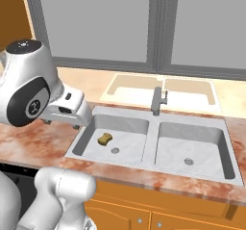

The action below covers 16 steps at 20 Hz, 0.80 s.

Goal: Pick up the sponge and bar soap from the sink, and place them back in the cabinet, and close the cabinet doors.

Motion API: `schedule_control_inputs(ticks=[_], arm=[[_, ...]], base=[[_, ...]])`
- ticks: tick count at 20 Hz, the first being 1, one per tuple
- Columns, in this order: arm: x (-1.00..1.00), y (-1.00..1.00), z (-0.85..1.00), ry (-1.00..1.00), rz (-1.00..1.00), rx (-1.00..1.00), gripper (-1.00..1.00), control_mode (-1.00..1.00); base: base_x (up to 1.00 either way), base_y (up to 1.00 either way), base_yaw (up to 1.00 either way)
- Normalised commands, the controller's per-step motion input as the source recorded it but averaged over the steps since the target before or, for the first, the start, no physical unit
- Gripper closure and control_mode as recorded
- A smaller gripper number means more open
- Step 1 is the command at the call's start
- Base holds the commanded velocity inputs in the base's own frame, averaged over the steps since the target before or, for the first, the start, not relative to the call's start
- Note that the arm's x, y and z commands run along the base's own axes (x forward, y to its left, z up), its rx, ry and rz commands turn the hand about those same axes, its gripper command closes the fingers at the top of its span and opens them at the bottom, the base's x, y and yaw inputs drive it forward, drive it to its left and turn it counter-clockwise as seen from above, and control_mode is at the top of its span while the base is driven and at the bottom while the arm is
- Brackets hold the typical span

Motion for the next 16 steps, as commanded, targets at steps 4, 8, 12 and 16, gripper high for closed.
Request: schedule_control_inputs(ticks=[4, 8, 12, 16], arm=[[0.00, 0.00, -0.12, 0.02, 0.00, 0.02, -1.00, -1.00], [0.01, 0.00, -0.12, 0.01, 0.00, 0.00, -1.00, -1.00], [0.01, 0.00, -0.09, 0.02, 0.00, 0.00, -1.00, -1.00], [0.00, 0.00, -0.08, 0.04, 0.00, 0.00, -1.00, -1.00]], base=[[0.00, 0.00, 0.00], [0.00, 0.00, 0.00], [0.00, 0.00, 0.00], [0.00, 0.00, 0.00]])
